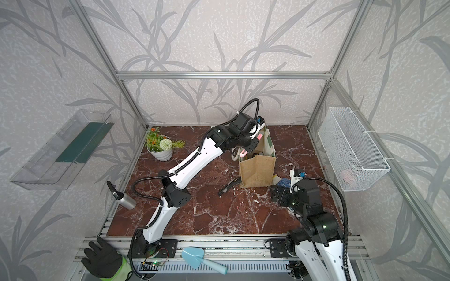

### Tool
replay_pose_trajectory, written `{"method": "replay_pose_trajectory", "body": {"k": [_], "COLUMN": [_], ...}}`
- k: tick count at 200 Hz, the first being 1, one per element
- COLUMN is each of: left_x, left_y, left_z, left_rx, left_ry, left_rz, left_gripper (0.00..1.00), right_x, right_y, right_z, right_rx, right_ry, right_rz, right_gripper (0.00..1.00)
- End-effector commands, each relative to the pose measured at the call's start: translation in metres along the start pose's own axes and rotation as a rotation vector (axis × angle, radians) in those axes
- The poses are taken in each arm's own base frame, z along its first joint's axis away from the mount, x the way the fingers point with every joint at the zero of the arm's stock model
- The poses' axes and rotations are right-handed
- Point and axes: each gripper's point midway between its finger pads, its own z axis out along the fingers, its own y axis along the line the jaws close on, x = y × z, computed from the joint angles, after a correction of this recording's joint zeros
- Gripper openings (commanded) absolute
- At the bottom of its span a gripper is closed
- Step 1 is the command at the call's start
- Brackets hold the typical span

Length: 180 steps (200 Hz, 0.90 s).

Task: Place the art knife into the pouch
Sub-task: Place the utility knife in the pouch.

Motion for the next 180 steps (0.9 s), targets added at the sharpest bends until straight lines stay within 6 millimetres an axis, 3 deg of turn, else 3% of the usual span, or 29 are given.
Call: {"method": "replay_pose_trajectory", "body": {"k": [1, 19, 37, 57, 80, 103, 139, 180], "left_x": [-0.009, -0.005, -0.007, -0.014, -0.022, -0.017, 0.015, 0.081], "left_y": [0.006, 0.007, 0.005, 0.005, 0.012, 0.023, 0.035, 0.046], "left_z": [0.002, 0.006, 0.001, -0.013, -0.042, -0.070, -0.091, -0.102], "left_rx": [-0.029, -0.038, -0.026, -0.029, -0.076, -0.130, -0.188, -0.241], "left_ry": [-0.033, -0.018, -0.022, -0.046, -0.066, -0.051, -0.021, -0.048], "left_rz": [0.041, 0.052, 0.059, 0.059, 0.054, 0.016, -0.066, -0.158], "left_gripper": [0.40, 0.64, 0.75, 0.78, 0.78, 0.77, 0.74, 0.73], "right_x": [-0.004, -0.005, -0.005, -0.006, -0.009, -0.014, -0.018, -0.018], "right_y": [0.001, 0.002, 0.002, 0.003, 0.005, 0.008, 0.014, 0.014], "right_z": [-0.004, -0.005, -0.003, -0.002, -0.002, -0.005, -0.009, -0.012], "right_rx": [0.000, -0.002, -0.004, -0.005, -0.009, -0.018, -0.048, -0.050], "right_ry": [-0.012, -0.014, -0.010, -0.006, -0.010, -0.027, -0.045, -0.068], "right_rz": [-0.007, -0.010, -0.011, -0.008, -0.010, -0.013, -0.029, -0.035], "right_gripper": [0.91, 0.91, 0.91, 0.91, 0.91, 0.91, 0.91, 0.91]}}
